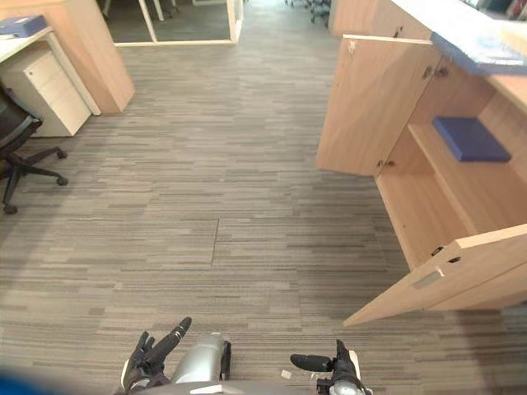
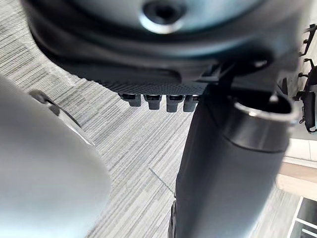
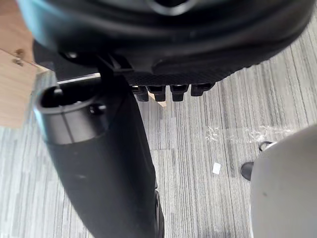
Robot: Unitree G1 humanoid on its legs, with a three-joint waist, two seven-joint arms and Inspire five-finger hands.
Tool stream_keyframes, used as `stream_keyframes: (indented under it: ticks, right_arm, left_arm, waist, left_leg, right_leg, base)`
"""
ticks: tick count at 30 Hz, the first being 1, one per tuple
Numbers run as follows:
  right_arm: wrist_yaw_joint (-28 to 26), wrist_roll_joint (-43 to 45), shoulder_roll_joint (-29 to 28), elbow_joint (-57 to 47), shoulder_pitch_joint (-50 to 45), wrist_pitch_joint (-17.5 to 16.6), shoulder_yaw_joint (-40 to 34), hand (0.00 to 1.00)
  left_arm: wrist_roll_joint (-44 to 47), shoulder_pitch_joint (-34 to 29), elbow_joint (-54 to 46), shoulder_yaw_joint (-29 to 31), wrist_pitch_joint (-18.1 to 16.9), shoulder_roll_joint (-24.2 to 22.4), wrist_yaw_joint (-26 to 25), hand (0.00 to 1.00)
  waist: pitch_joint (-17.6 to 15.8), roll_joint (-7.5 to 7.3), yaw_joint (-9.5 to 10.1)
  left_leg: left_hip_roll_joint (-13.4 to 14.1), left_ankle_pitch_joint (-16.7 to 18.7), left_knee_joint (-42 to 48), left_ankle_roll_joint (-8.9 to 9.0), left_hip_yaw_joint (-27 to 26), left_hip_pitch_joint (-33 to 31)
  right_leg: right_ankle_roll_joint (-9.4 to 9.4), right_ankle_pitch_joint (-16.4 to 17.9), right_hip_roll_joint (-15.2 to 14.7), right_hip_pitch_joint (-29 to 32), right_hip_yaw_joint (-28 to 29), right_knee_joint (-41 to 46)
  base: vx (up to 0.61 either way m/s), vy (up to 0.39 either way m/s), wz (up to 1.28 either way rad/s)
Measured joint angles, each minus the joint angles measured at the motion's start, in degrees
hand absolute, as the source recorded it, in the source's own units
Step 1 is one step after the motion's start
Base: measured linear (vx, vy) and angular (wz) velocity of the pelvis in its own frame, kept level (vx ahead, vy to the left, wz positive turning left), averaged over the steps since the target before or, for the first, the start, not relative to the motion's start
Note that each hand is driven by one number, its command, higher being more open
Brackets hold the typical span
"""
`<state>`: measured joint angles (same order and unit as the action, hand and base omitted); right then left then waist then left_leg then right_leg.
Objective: Walk over to the cabinet, pick up the folder, carry it to the office cabinet, place the folder inside the office cabinet, then close the office cabinet door
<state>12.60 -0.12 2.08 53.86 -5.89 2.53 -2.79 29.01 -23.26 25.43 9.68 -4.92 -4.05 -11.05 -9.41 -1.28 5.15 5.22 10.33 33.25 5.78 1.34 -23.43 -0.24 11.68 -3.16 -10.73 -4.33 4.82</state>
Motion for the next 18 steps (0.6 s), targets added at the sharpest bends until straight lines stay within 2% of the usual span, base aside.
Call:
stream_keyframes:
  ticks: [2,3,4,5,6,7,8,9,10,11,12,13,14,15,16,17,18]
  right_arm:
    - [0.0,0.5,0.0,2.3,0.9,-0.1,-1.1,1.0]
    - [0.2,0.6,0.1,3.5,1.3,-0.1,-1.6,1.0]
    - [0.2,0.6,0.5,5.2,1.7,-0.1,-2.6,1.0]
    - [0.2,0.5,0.7,7.2,2.4,-0.2,-2.8,1.0]
    - [0.1,0.5,0.4,8.1,2.9,-0.1,-2.8,1.0]
    - [-0.4,0.5,-0.9,8.7,3.3,-0.1,-2.8,1.0]
    - [-1.3,0.4,-1.5,8.9,3.8,-0.2,-3.2,1.0]
    - [-1.6,0.5,-1.5,9.0,4.1,-0.1,-3.7,1.0]
    - [-1.7,0.5,-1.5,8.9,4.0,-0.1,-4.1,1.0]
    - [-1.7,0.5,-1.2,8.5,4.0,-0.1,-5.1,1.0]
    - [-1.7,0.7,-0.4,6.5,3.3,0.0,-5.0,1.0]
    - [-1.7,0.7,-0.2,5.8,3.2,0.0,-5.0,1.0]
    - [-1.8,0.9,0.1,2.8,3.4,0.0,-4.9,1.0]
    - [-1.7,1.5,0.0,0.7,3.8,0.0,-4.8,1.0]
    - [-1.7,1.9,-0.1,-0.3,3.9,0.0,-4.5,1.0]
    - [-1.7,2.5,-0.4,-2.2,3.8,-0.2,-3.4,1.0]
    - [-1.7,2.5,-1.0,-4.2,3.8,-0.4,-2.5,1.0]
  left_arm:
    - [0.3,0.4,0.7,0.3,0.0,0.0,-1.2,1.0]
    - [0.3,0.6,1.1,0.2,0.0,0.1,-1.3,1.0]
    - [0.5,0.9,2.3,-0.4,0.0,0.2,-1.5,1.0]
    - [1.0,1.5,3.8,0.1,0.3,0.0,-1.4,1.0]
    - [1.2,1.9,4.0,0.8,0.3,0.2,-1.7,1.0]
    - [1.3,2.4,4.0,1.7,0.2,1.2,-2.0,1.0]
    - [1.3,3.1,3.9,2.2,0.1,1.4,-2.4,1.0]
    - [1.2,3.0,3.8,2.2,0.2,1.2,-2.2,1.0]
    - [1.2,2.8,3.8,2.0,0.2,1.2,-2.2,1.0]
    - [0.7,2.1,3.8,1.5,0.3,0.8,-2.1,1.0]
    - [0.2,1.8,3.8,0.2,0.3,0.3,-1.7,1.0]
    - [0.0,1.8,3.8,-0.1,0.3,0.4,-1.5,1.0]
    - [-0.5,2.4,3.9,-0.6,0.5,0.5,-0.5,1.0]
    - [-0.9,2.5,4.0,-1.1,0.7,0.5,0.2,1.0]
    - [-1.0,2.6,4.0,-1.5,0.8,0.5,0.3,1.0]
    - [-1.6,2.7,4.4,-2.1,1.4,0.5,0.5,1.0]
    - [-1.6,3.1,5.2,-2.5,1.5,0.5,0.8,1.0]
  waist:
    - [0.0,0.13,0.12]
    - [0.1,0.47,0.13]
    - [0.4,1.57,0.27]
    - [1.2,1.63,0.32]
    - [1.9,0.67,0.39]
    - [3.0,-1.0,0.29]
    - [3.8,-2.19,-0.11]
    - [3.8,-2.22,0.14]
    - [3.9,-2.14,0.05]
    - [4.2,-1.69,-0.09]
    - [4.7,-0.84,-0.38]
    - [4.7,-0.79,-0.68]
    - [4.6,-1.01,-2.43]
    - [4.0,-0.52,-3.05]
    - [3.4,0.11,-3.24]
    - [2.7,1.2,-3.56]
    - [1.8,1.77,-3.69]
  left_leg:
    - [2.6,-4.4,-17.2,2.12,2.5,1.1]
    - [3.0,-5.5,-21.1,2.33,3.6,2.0]
    - [4.2,-6.5,-25.6,2.77,5.0,3.3]
    - [3.4,-14.8,-24.6,4.69,5.3,3.6]
    - [2.0,-18.0,-23.5,4.41,5.6,3.3]
    - [-0.2,-16.9,-21.9,3.24,4.3,2.5]
    - [-1.6,-15.9,-20.4,0.93,2.3,3.0]
    - [-3.2,-14.1,-20.2,-1.25,-0.2,5.8]
    - [-4.2,-13.3,-20.5,-2.25,-1.0,7.5]
    - [-6.5,-12.0,-22.1,-4.2,-2.1,11.5]
    - [-8.6,-10.7,-24.2,-6.18,-3.7,15.3]
    - [-9.3,-10.3,-24.7,-6.77,-4.1,16.3]
    - [-12.1,-9.9,-26.1,-8.2,-4.4,19.0]
    - [-12.9,-9.7,-28.2,-8.98,-4.7,22.3]
    - [-12.7,-9.5,-28.8,-9.28,-4.7,23.8]
    - [-11.8,-9.0,-29.9,-9.88,-4.6,25.8]
    - [-10.7,-8.2,-30.8,-10.22,-4.7,27.4]
  right_leg:
    - [3.19,2.0,-2.6,-2.2,2.1,-0.1]
    - [4.26,2.6,-3.2,-3.1,2.6,-0.1]
    - [6.59,4.0,-4.1,-5.0,3.7,-0.1]
    - [9.15,5.1,-6.3,-6.3,4.8,0.4]
    - [10.21,5.0,-7.7,-5.7,5.2,1.2]
    - [11.77,3.7,-10.3,-3.4,5.5,3.8]
    - [12.26,-0.3,-12.8,-1.1,6.5,7.5]
    - [10.85,-5.3,-15.2,0.1,7.9,11.1]
    - [9.96,-7.8,-16.1,0.8,7.9,13.5]
    - [5.72,-13.4,-18.8,3.7,7.8,20.6]
    - [0.28,-19.7,-22.0,8.2,7.4,29.6]
    - [-1.49,-20.1,-23.2,10.0,6.8,33.2]
    - [-6.34,-17.6,-27.2,15.7,2.7,46.4]
    - [-8.23,-14.9,-28.4,19.3,-1.4,53.3]
    - [-7.64,-12.6,-28.0,20.2,-3.7,54.8]
    - [-4.18,-7.2,-25.2,21.6,-8.2,55.0]
    - [0.05,-2.8,-21.2,23.2,-11.9,52.3]
  base:
    - [0.49,0.271,-0.6]
    - [0.6,0.427,-0.59]
    - [0.6,0.492,-0.6]
    - [0.59,0.506,-0.62]
    - [0.48,0.416,-0.5]
    - [0.4,0.314,-0.47]
    - [0.51,0.393,-0.65]
    - [0.52,0.409,-0.68]
    - [0.59,0.5,-0.77]
    - [0.55,0.524,-0.68]
    - [0.42,0.443,-0.57]
    - [0.34,0.436,-0.21]
    - [0.25,0.375,-0.07]
    - [0.21,0.343,-0.08]
    - [0.17,0.259,-0.21]
    - [0.16,0.179,-0.2]
    - [0.16,0.139,-0.18]
